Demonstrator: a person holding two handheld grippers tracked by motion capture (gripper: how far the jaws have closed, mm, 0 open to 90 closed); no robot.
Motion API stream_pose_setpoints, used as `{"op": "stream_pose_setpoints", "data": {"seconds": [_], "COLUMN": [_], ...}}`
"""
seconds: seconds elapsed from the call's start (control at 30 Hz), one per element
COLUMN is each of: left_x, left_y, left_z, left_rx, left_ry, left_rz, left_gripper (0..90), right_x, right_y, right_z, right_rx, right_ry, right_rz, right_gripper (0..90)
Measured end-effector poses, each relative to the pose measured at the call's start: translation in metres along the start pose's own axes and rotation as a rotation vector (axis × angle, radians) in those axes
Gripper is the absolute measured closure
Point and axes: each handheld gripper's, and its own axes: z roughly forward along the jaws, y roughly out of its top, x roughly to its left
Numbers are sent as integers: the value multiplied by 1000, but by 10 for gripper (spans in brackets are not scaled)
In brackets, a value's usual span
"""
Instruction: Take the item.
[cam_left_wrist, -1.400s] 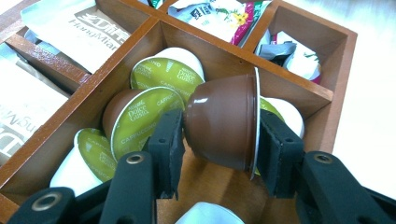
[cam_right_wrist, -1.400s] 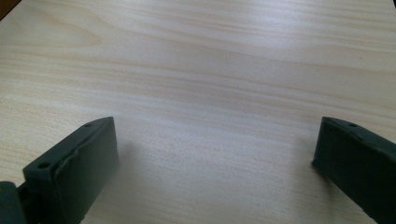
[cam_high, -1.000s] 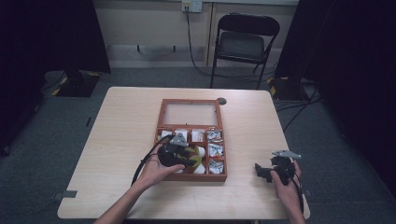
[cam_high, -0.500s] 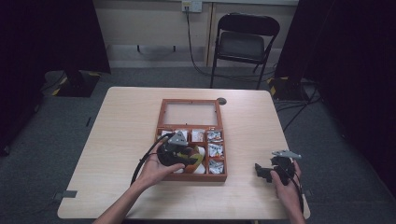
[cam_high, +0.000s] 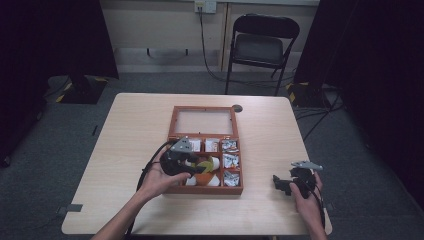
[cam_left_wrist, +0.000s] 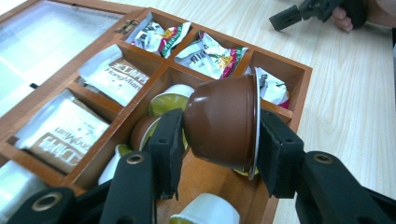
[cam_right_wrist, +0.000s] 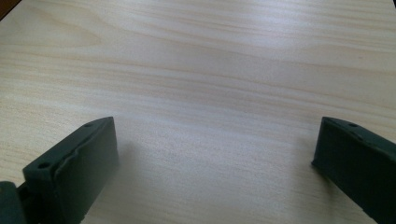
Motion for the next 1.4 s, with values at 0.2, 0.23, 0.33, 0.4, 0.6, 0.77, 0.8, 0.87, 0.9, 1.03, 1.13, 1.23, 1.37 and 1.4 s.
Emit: {"op": "stream_pose_setpoints", "data": {"seconds": [0.2,0.23,0.33,0.4,0.6,0.77,0.8,0.87,0.9,1.03,1.13,1.23,1.37,1.4], "left_x": [4,5,6,6,7,9,10,11,13,16,19,22,27,28], "left_y": [0,0,2,2,1,0,0,-1,-1,-3,-3,-3,-3,-4], "left_z": [-11,-12,-16,-18,-22,-24,-24,-26,-27,-33,-36,-40,-49,-51], "left_rx": [-26,-27,-34,-39,-41,-37,-35,-41,-43,-56,-68,-68,-92,-97], "left_ry": [2,1,2,5,16,25,28,32,36,44,53,64,73,73], "left_rz": [-9,-5,-1,-1,-4,-8,-10,-16,-17,-30,-43,-41,-54,-58], "left_gripper": [553,553,552,553,553,553,553,553,553,553,553,553,553,552], "right_x": [0,0,0,0,0,0,0,0,0,0,0,0,0,0], "right_y": [0,0,0,0,0,0,0,0,0,0,0,0,0,0], "right_z": [0,0,0,0,0,0,0,0,0,0,0,0,0,0], "right_rx": [0,0,0,0,0,0,0,0,0,0,0,0,0,0], "right_ry": [0,0,0,0,0,0,0,0,0,0,0,0,0,0], "right_rz": [0,1,0,0,0,0,0,0,0,0,1,1,0,1], "right_gripper": [0,0,0,0,0,0,0,0,0,0,0,0,0,0]}}
